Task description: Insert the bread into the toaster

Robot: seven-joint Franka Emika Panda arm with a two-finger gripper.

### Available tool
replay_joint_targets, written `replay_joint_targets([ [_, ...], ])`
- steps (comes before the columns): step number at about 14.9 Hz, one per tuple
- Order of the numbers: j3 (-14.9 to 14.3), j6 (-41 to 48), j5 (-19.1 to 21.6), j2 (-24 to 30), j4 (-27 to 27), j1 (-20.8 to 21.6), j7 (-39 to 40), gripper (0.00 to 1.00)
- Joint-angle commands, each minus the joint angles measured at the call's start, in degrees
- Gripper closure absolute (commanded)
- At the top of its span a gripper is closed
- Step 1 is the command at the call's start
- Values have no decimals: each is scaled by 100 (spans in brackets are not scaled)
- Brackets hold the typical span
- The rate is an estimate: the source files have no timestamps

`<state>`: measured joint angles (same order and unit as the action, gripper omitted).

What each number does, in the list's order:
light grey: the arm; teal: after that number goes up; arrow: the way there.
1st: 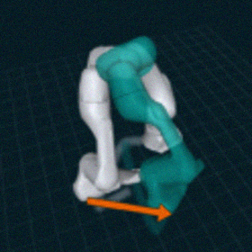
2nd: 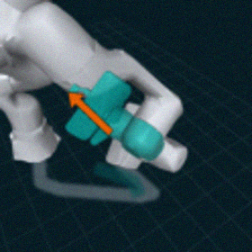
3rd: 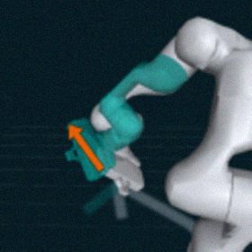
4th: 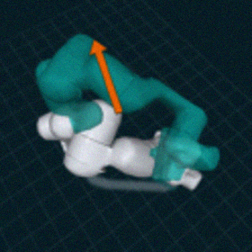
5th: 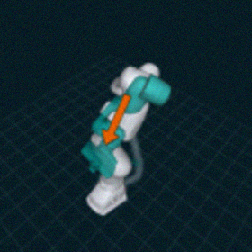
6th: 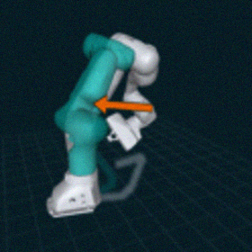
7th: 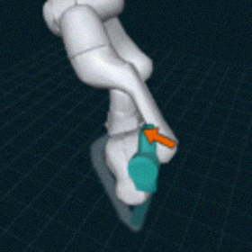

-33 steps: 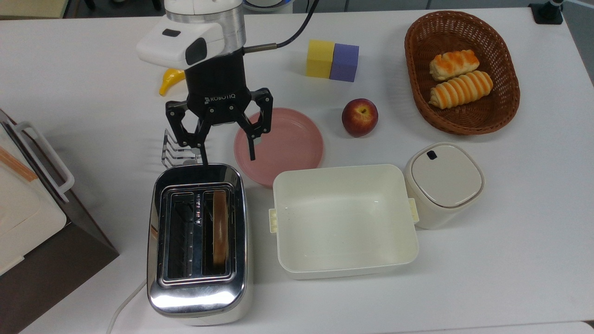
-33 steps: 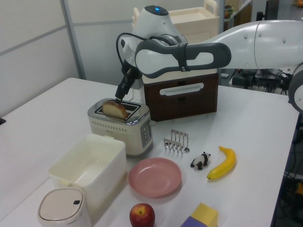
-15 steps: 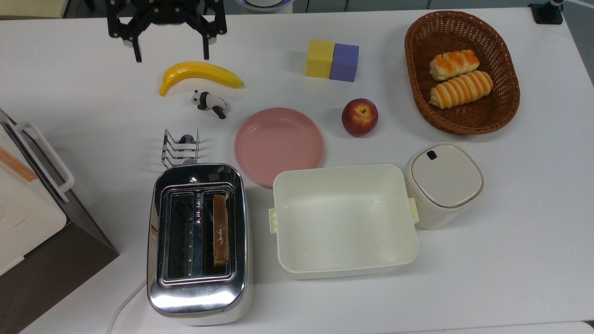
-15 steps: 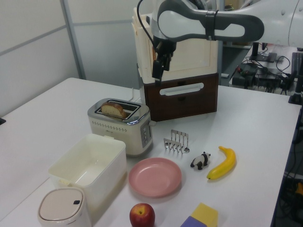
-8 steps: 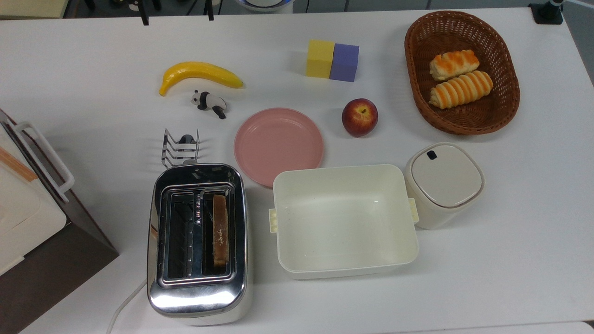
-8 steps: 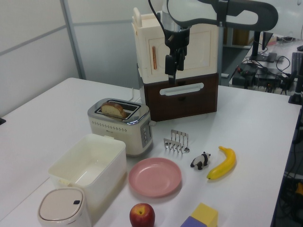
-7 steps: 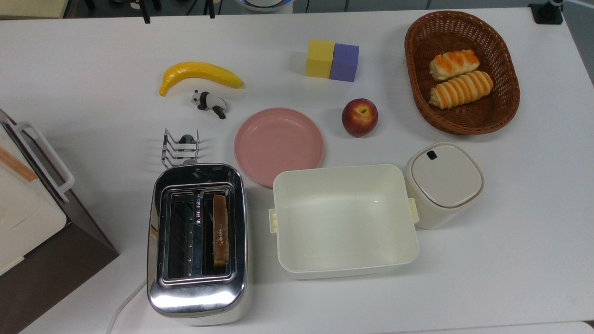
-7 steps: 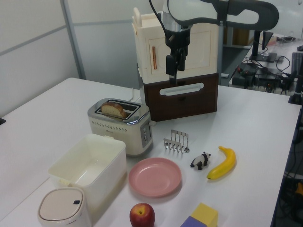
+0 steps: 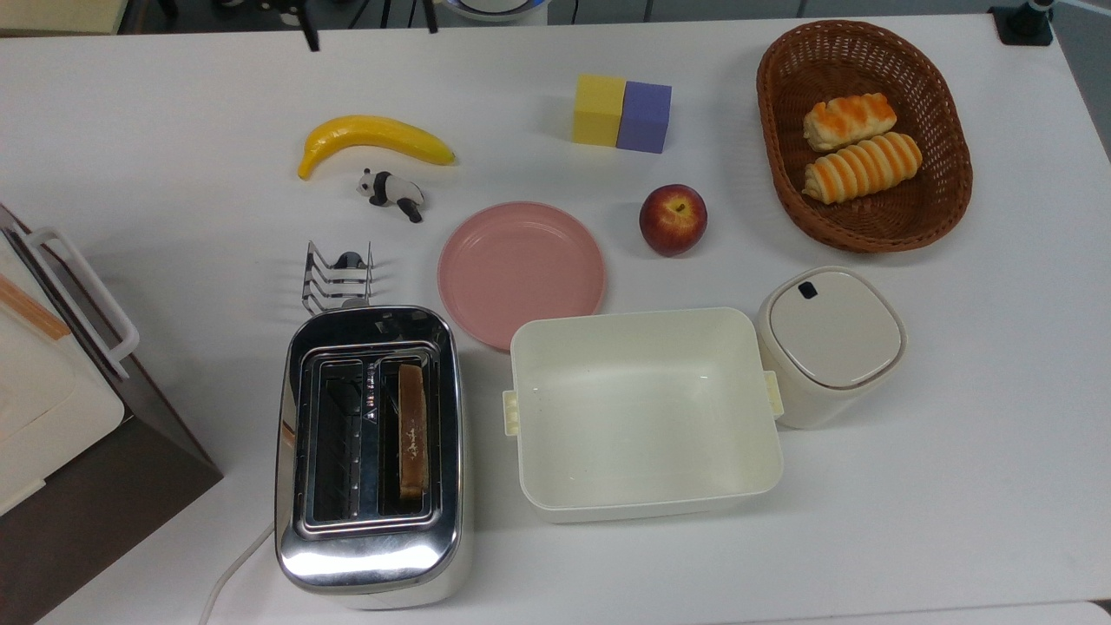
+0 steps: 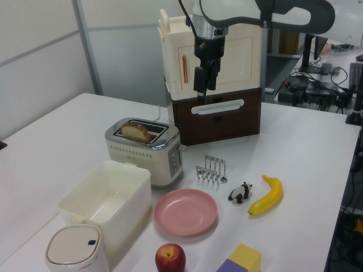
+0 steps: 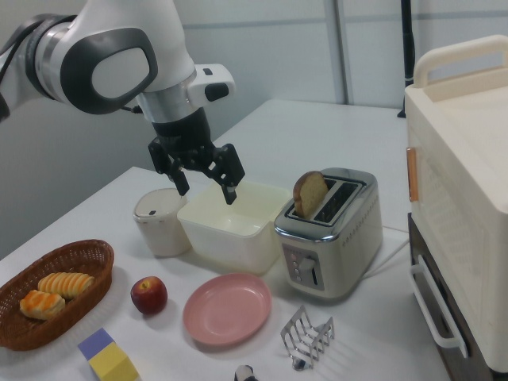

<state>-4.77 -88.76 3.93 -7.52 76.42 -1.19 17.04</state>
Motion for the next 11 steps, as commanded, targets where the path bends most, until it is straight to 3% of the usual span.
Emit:
replay_joint_targets([
  [1, 125, 52, 257, 49, 57, 31, -543, 0],
  [11, 134, 78, 389, 66, 83, 22, -887, 0],
])
